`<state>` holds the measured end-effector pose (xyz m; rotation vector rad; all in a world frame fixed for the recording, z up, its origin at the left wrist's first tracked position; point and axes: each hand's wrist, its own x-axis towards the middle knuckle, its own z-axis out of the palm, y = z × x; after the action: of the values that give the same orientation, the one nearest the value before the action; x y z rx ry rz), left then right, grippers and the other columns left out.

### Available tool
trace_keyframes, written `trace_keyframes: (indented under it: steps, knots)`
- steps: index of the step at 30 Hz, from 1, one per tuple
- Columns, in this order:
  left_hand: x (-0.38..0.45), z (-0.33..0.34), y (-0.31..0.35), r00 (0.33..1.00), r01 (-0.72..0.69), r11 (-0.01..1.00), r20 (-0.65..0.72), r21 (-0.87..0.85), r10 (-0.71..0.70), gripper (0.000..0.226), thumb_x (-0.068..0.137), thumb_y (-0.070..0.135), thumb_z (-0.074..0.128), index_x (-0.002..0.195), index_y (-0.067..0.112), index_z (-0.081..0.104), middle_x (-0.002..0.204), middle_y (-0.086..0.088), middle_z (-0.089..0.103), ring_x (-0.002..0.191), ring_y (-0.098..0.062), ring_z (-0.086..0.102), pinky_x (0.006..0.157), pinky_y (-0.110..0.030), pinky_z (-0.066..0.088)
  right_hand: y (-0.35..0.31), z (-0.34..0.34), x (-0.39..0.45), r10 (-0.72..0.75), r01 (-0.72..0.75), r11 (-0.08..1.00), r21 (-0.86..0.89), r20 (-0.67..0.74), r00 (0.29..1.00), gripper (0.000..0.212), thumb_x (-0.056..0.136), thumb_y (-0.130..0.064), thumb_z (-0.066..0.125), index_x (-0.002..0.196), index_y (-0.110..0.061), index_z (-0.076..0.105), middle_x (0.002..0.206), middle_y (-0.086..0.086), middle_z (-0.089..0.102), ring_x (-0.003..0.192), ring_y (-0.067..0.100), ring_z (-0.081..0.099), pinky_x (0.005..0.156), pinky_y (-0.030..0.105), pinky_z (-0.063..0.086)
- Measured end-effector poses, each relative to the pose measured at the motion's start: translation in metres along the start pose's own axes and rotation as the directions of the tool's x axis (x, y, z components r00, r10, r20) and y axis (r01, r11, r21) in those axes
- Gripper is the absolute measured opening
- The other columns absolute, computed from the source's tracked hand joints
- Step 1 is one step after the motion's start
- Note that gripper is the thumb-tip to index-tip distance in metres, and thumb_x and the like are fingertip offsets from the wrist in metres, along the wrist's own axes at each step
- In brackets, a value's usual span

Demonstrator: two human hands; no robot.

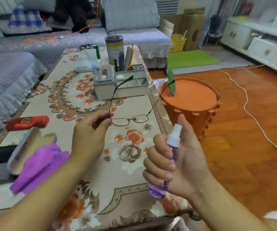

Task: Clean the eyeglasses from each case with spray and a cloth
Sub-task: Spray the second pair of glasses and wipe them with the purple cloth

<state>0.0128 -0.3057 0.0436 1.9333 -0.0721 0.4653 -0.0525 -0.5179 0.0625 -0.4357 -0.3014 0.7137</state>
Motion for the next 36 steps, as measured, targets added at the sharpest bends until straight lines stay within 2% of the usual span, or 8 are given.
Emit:
trace_keyframes:
  steps: [3,11,14,16,19,23,29,36]
  knots:
    - [-0.001,0.017,0.004,0.998,-0.061,0.998,0.026,0.023,0.061,0.025,0.094,0.01,0.068,0.102,0.032,0.073,0.104,0.005,0.074,0.102,-0.015,0.069,0.092,-0.032,0.055,-0.01,0.007,-0.008,-0.025,0.025,1.0,-0.007,0.029,0.999,0.068,0.096,-0.066,0.039,0.058,-0.01,0.039,0.048,0.006,0.028,0.041,0.02,0.026,0.048,0.031,0.025]
    - [-0.001,0.017,0.012,0.955,-0.292,0.947,-0.02,0.131,0.297,0.015,0.094,0.007,0.067,0.103,0.017,0.072,0.098,0.003,0.069,0.096,-0.013,0.065,0.086,-0.032,0.053,-0.018,0.015,-0.001,-0.02,0.005,0.996,0.093,0.161,0.987,0.073,0.095,-0.071,0.029,0.055,-0.01,0.037,0.043,0.003,0.03,0.034,0.017,0.027,0.044,0.026,0.028]
    - [0.0,0.012,0.011,0.886,-0.431,0.881,-0.095,0.197,0.455,0.011,0.094,0.005,0.067,0.102,0.011,0.072,0.095,0.0,0.066,0.091,-0.008,0.061,0.082,-0.026,0.049,-0.017,0.022,0.005,-0.058,0.058,0.998,-0.021,-0.027,0.998,0.073,0.095,-0.07,0.033,0.056,-0.009,0.042,0.044,0.004,0.032,0.037,0.018,0.029,0.045,0.026,0.028]
    - [0.003,0.009,0.009,0.829,-0.516,0.816,-0.087,0.261,0.552,0.007,0.093,0.0,0.067,0.098,0.002,0.072,0.093,-0.005,0.066,0.087,-0.015,0.061,0.08,-0.027,0.049,-0.014,0.026,0.009,-0.225,0.122,0.944,-0.306,-0.331,0.916,0.072,0.093,-0.07,0.041,0.057,-0.008,0.049,0.045,0.007,0.038,0.039,0.018,0.033,0.045,0.026,0.031]
    - [0.011,0.005,0.007,0.752,-0.607,0.723,-0.057,0.331,0.657,0.008,0.094,-0.001,0.066,0.096,-0.006,0.072,0.089,-0.015,0.067,0.082,-0.025,0.062,0.08,-0.024,0.049,-0.009,0.033,0.011,-0.439,0.066,0.792,-0.607,-0.492,0.751,0.067,0.083,-0.072,0.046,0.055,-0.012,0.057,0.049,0.009,0.047,0.041,0.019,0.043,0.045,0.026,0.037]
    - [0.023,0.001,0.016,0.636,-0.714,0.597,-0.016,0.366,0.771,0.012,0.096,-0.001,0.063,0.096,-0.01,0.071,0.087,-0.022,0.065,0.081,-0.026,0.06,0.083,-0.018,0.046,-0.006,0.042,0.014,-0.481,-0.074,0.701,-0.709,-0.547,0.685,0.072,0.086,-0.079,0.043,0.052,-0.017,0.057,0.051,0.008,0.05,0.044,0.018,0.046,0.049,0.031,0.04]
    - [0.05,0.014,0.038,0.476,-0.836,0.446,0.02,0.319,0.879,0.005,0.096,-0.005,0.063,0.1,-0.003,0.066,0.085,-0.025,0.065,0.081,-0.029,0.06,0.081,-0.023,0.05,-0.013,0.041,0.016,-0.572,-0.045,0.643,-0.764,-0.519,0.634,0.071,0.081,-0.079,0.041,0.051,-0.018,0.058,0.052,0.008,0.05,0.045,0.019,0.046,0.043,0.025,0.039]
    - [0.058,0.032,0.046,0.459,-0.865,0.431,0.055,0.256,0.887,0.009,0.098,-0.003,0.059,0.104,0.004,0.058,0.084,-0.024,0.062,0.083,-0.025,0.055,0.078,-0.021,0.047,-0.026,0.04,0.008,-0.687,-0.014,0.532,-0.847,-0.441,0.578,0.079,0.079,-0.077,0.038,0.064,-0.001,0.054,0.051,0.005,0.051,0.047,0.016,0.046,0.046,0.03,0.039]
